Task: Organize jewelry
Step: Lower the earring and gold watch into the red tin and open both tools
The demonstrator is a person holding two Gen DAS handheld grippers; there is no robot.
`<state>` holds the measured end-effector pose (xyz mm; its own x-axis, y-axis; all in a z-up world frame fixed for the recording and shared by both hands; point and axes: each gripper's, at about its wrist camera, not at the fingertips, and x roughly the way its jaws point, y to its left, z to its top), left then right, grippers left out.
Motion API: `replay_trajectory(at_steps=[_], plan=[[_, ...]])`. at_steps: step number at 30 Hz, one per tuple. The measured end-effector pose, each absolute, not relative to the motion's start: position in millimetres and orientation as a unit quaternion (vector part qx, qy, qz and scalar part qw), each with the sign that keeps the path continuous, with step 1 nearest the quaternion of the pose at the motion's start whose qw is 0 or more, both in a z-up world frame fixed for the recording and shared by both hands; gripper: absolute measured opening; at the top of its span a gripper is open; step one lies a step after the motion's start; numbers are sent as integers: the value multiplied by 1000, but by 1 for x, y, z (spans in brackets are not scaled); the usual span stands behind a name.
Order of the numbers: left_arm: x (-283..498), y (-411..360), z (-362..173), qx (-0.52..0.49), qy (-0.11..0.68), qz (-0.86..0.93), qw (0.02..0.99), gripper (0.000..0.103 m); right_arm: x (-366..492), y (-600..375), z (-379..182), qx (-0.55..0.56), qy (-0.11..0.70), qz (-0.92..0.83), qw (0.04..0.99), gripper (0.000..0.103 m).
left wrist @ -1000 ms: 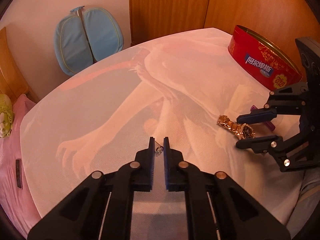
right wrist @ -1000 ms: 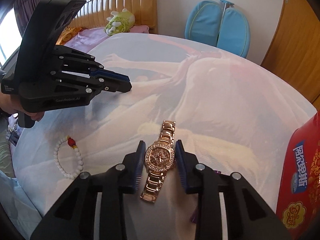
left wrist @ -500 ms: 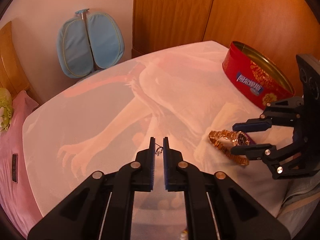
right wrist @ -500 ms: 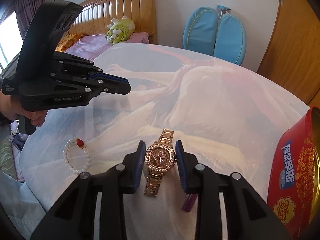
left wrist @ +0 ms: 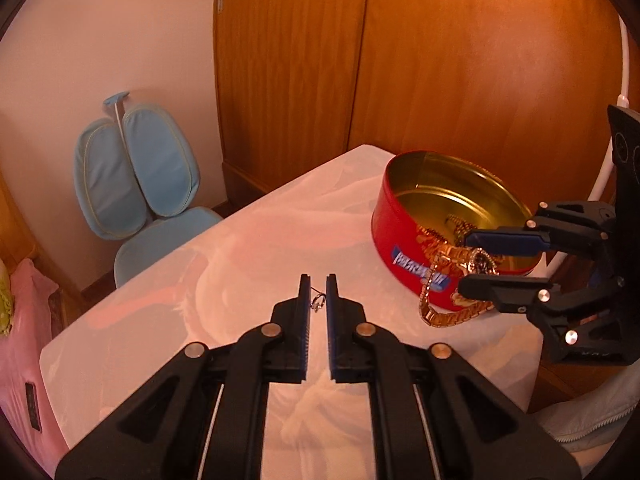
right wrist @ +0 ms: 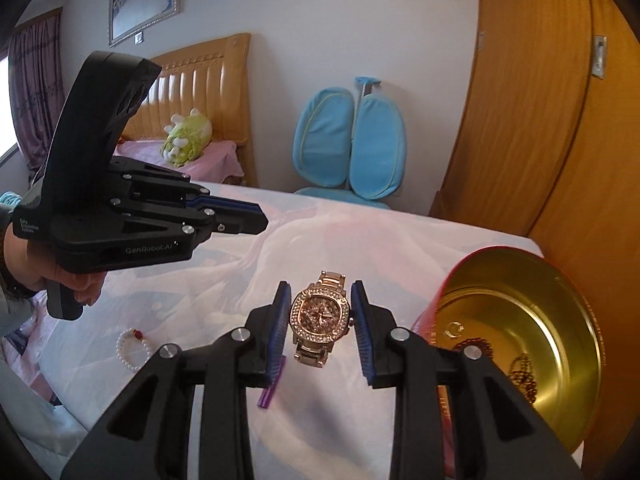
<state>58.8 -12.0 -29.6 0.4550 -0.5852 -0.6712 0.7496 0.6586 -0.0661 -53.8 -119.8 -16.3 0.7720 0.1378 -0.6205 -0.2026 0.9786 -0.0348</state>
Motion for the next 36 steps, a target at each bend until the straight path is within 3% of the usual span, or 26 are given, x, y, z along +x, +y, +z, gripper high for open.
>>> replay_trajectory(at_steps=[15,36], plan=[[37,-98,0,140,329,-468,808,8,-97,-219,21,-4,278,-22,960,32],[70,-230,-15,225,400,-496,737,8,-42,-322,1,37,365,-56,929,32]])
